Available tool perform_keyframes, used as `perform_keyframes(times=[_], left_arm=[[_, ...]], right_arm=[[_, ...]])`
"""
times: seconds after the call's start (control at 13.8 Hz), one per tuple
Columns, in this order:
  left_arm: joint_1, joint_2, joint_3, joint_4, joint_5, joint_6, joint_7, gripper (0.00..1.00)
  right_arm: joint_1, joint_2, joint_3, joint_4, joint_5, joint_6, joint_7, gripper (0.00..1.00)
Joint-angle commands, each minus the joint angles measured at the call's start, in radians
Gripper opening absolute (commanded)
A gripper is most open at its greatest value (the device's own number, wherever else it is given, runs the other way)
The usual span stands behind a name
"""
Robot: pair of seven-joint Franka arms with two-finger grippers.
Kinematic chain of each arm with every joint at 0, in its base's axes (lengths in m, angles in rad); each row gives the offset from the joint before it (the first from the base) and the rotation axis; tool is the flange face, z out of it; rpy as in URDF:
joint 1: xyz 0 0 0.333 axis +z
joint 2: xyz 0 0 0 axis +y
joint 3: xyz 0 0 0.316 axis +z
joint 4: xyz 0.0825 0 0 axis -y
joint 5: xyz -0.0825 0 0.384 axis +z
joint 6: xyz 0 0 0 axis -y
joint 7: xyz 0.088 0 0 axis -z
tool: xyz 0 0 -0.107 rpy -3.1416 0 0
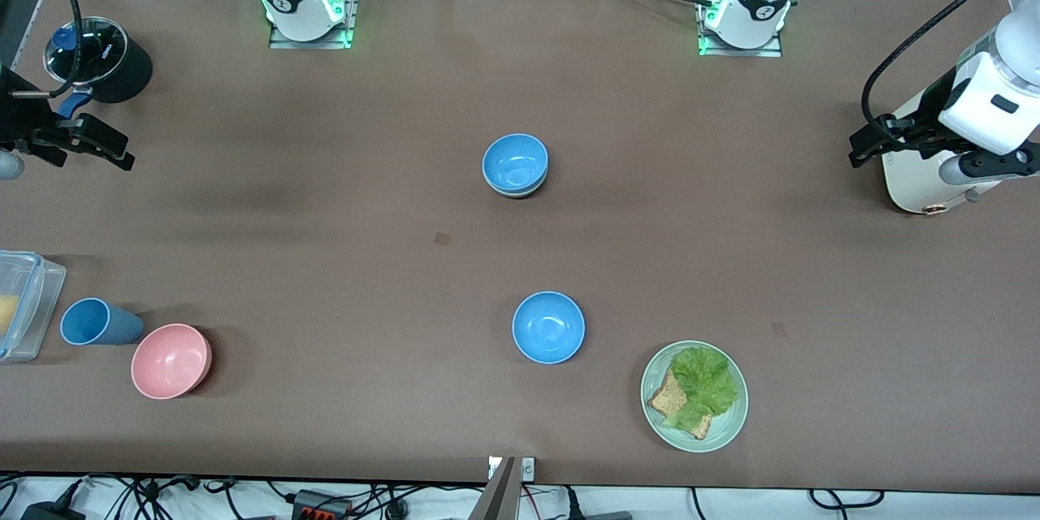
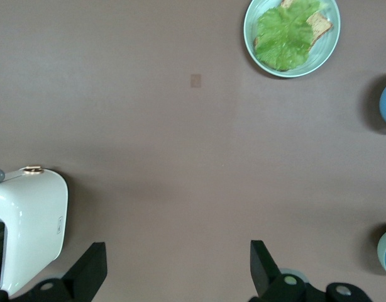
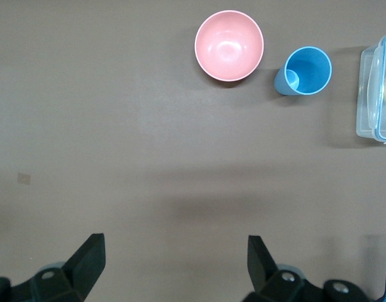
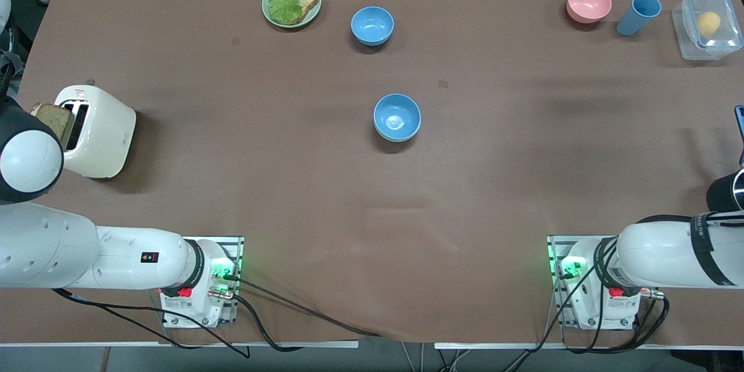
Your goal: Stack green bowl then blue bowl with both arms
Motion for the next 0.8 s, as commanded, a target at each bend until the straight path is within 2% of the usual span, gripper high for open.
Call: perform_keyframes(times=[0.0,0.72], left_arm=[[-0.014,-0.006,0.013,-0.005,0.022,-0.024,0.016,1.00],[-0.011,0.019,0.000,0.029,0.024,-0.034,0.016,1.00]], right_arm=[[-0.005,0.002,0.003,0.013,0.001,-0.009,-0.015,1.00],[-0.005,0.002,0.003,0.013,0.001,-0.009,-0.010,1.00]])
